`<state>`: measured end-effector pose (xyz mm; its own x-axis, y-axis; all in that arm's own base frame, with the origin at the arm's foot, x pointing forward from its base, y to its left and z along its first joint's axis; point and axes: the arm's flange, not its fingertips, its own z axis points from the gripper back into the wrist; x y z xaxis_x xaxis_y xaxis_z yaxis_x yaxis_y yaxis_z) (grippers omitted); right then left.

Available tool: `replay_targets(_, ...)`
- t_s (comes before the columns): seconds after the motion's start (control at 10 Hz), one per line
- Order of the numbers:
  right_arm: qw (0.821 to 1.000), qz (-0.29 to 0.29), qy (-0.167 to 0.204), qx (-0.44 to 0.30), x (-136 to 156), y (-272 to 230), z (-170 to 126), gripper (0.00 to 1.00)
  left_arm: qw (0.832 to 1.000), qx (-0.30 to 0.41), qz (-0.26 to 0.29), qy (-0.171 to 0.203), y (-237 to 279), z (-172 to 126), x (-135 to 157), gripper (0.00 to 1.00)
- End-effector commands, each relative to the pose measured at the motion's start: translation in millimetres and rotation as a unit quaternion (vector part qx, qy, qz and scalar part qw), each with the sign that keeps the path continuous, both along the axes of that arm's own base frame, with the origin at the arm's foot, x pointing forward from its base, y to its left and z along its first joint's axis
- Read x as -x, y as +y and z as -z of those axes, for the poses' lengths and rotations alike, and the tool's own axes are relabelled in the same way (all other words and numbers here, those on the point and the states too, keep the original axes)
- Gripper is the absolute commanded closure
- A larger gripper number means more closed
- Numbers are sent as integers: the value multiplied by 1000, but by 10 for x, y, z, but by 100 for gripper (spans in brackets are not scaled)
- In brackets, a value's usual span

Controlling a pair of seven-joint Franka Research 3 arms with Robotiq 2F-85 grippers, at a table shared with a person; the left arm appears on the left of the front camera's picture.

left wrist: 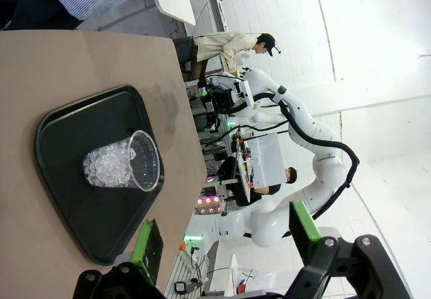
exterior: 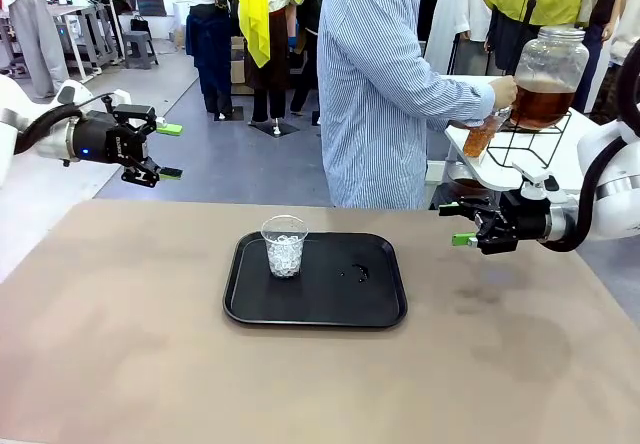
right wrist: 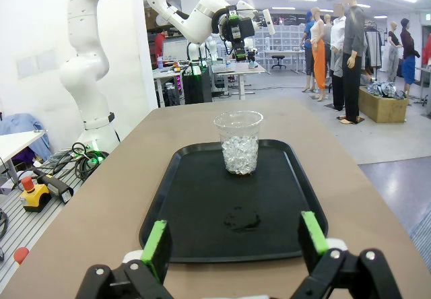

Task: Pour the drink into the iced cup.
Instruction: Pick up the iced cup indicated by the human and present it to them.

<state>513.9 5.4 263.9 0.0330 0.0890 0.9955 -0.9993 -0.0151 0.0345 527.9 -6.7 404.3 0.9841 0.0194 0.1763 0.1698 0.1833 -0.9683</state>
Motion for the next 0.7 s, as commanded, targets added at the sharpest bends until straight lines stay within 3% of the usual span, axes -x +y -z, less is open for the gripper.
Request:
replay_targets(0.0,1000,-3,-3,-2,-14,12,-29,0,1000,-1,-1,-4,0,-10,11,0)
replay_targets(0.6,1000,-3,-3,-2,-14,12,-29,0,1000,-1,-1,-4,0,-10,11,0)
